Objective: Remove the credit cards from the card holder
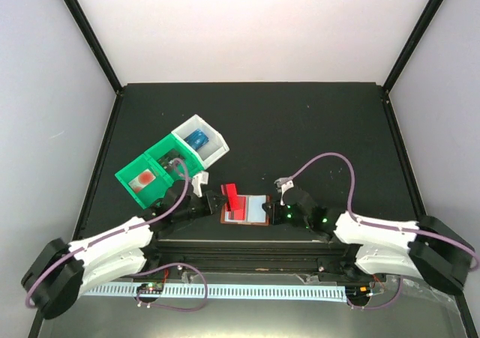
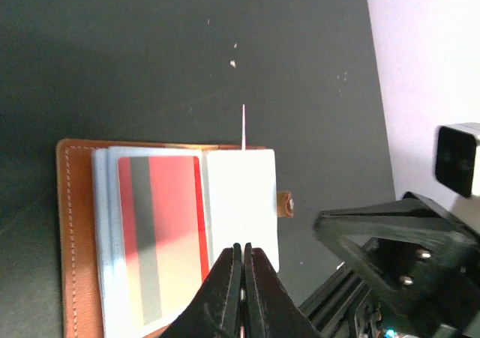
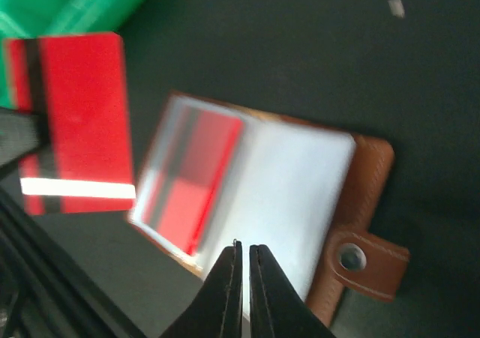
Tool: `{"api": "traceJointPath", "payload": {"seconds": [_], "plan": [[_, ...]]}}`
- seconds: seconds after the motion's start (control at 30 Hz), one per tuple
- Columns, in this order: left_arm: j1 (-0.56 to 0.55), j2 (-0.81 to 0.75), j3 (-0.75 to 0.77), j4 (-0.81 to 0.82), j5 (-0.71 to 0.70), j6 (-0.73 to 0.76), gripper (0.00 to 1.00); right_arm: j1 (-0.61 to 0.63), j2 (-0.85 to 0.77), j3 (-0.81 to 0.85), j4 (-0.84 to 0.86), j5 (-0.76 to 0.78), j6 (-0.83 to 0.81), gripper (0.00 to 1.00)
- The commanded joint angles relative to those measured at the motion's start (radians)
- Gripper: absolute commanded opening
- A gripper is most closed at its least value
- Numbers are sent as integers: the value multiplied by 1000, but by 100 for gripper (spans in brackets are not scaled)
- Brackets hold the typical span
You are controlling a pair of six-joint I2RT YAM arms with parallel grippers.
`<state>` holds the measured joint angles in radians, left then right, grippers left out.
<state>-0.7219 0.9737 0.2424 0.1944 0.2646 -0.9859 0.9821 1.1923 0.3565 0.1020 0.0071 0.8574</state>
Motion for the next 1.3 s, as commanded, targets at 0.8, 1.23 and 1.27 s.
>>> {"api": "traceJointPath", "payload": {"seconds": [0.8, 1.23, 1.27], "plan": [[64, -491, 261, -509, 153, -171, 2, 236, -314, -37, 407, 18, -1447, 42], [63, -503, 201, -435, 267, -272, 2, 346, -124, 104, 475, 235, -1845, 48], [63, -504, 198, -431, 269, -280, 2, 347, -115, 115, 465, 230, -1852, 49]]}}
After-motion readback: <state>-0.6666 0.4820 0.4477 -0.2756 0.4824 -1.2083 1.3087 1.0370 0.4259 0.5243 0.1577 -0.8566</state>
